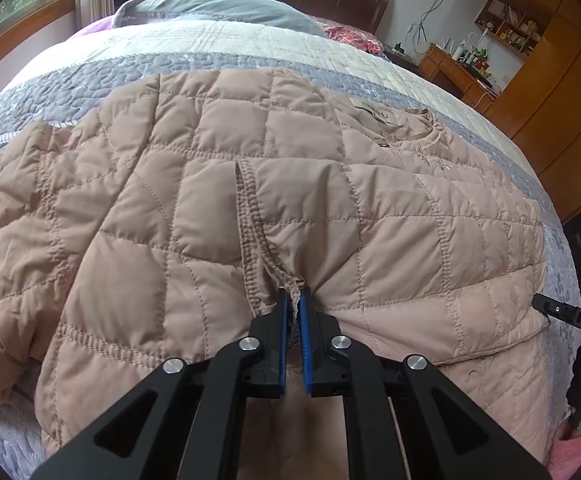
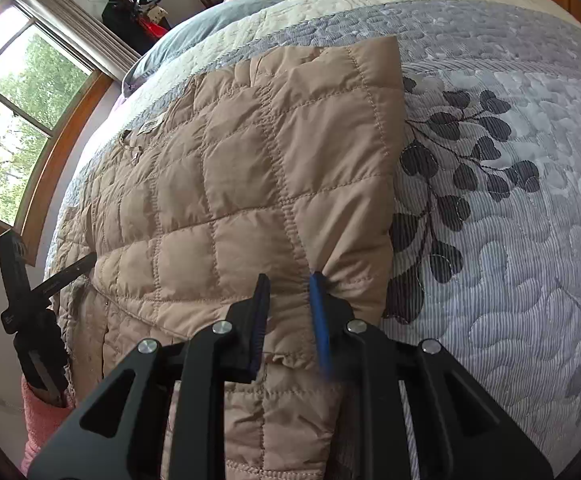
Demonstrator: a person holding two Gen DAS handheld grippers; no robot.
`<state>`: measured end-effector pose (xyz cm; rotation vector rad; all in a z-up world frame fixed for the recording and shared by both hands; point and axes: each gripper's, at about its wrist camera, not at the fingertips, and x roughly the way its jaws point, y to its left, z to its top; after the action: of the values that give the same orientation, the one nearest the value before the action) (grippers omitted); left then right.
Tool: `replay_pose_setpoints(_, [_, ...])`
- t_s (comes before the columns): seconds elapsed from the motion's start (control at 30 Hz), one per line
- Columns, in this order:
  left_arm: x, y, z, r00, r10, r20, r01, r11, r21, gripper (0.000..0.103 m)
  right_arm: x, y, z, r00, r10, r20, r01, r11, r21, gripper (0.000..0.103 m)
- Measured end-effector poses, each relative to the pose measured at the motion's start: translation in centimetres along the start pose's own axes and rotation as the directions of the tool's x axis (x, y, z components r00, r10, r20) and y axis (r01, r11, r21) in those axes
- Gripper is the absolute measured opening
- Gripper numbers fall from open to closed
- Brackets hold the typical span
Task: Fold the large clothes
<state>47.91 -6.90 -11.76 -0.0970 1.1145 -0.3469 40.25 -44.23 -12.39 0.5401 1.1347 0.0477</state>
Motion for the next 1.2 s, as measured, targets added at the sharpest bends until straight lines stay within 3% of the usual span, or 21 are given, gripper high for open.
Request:
replay_pose_setpoints(0.1, [-0.8, -0.2, 0.7, 1.000, 0.024, -0.009, -0.024, 0.999, -0.027, 0.015, -0.7, 1.4, 0.7, 1.000, -0.026, -0.010, 0.026, 1.000, -0.008, 0.024])
replay_pose_setpoints(0.17, [-2.8, -0.3, 1.0, 0.996, 0.076, 0.045, -0.073, 0.996, -0.046, 0.034, -1.9, 3.1, 1.2, 1.000, -0.017, 0.013, 0.018, 0.999, -0.031, 0.025])
replay_pose_setpoints(0.23, [-4.7, -1.4, 1.4, 0.982, 0.139, 0.130, -0.136, 0.990, -0.037, 0.035, -2.8, 4.8, 2.1, 0.999, -0.006, 0.038, 0.009, 0.998, -0.066, 0.028])
replay_pose_setpoints(0.3, [-5.3, -3.5, 2.1, 0.975, 0.145, 0.168, -0.147, 0.989, 0.003, 0.035, -2.3, 6.0, 3.2, 0.999, -0.021, 0.038, 0.024, 0.996, -0.082, 0.028])
replay_pose_setpoints(0.47, [-0.9, -8.1, 4.1, 0.993, 0.094, 0.074, -0.100, 0.992, 0.073, 0.036, 1.8, 8.4, 7.0, 0.997, -0.077, 0.016, 0.078, 0.992, -0.097, 0.028])
replay_pose_setpoints(0.57, [3.3, -8.0, 5.0, 0.989, 0.145, 0.012, -0.145, 0.987, 0.073, 0.037, 4.8, 7.9, 8.9, 0.994, -0.113, -0.009, 0.112, 0.992, -0.065, 0.026])
replay_pose_setpoints(0.67, [4.6, -7.1, 5.4, 0.994, 0.108, 0.002, -0.108, 0.993, 0.052, 0.037, 6.6, 6.9, 9.3, 0.994, -0.094, -0.047, 0.093, 0.995, -0.032, 0.026])
replay_pose_setpoints(0.77, [3.2, -7.0, 5.0, 0.995, 0.102, 0.009, -0.103, 0.993, 0.054, 0.037, 5.3, 7.4, 8.9, 0.997, -0.074, -0.028, 0.073, 0.996, -0.045, 0.028])
replay_pose_setpoints(0.97, [-2.2, -8.6, 1.3, 0.994, 0.058, 0.094, -0.070, 0.988, 0.136, 0.036, 0.9, 9.3, 4.2, 0.997, 0.076, -0.028, -0.079, 0.986, -0.146, 0.029])
replay_pose_setpoints(1.07, [-1.5, -9.4, 0.0, 0.997, 0.058, 0.046, -0.065, 0.984, 0.167, 0.036, 1.5, 9.5, 2.1, 0.997, 0.010, -0.071, -0.021, 0.987, -0.157, 0.030])
replay_pose_setpoints(1.13, [1.3, -9.3, -0.4, 0.996, 0.089, -0.016, -0.085, 0.982, 0.168, 0.038, 3.5, 9.2, 1.4, 0.994, -0.033, -0.107, 0.017, 0.989, -0.144, 0.028])
replay_pose_setpoints(1.2, [1.8, -9.2, -1.2, 0.997, 0.082, -0.004, -0.080, 0.984, 0.162, 0.038, 4.9, 8.7, 1.1, 0.993, -0.017, -0.113, 0.003, 0.992, -0.123, 0.028])
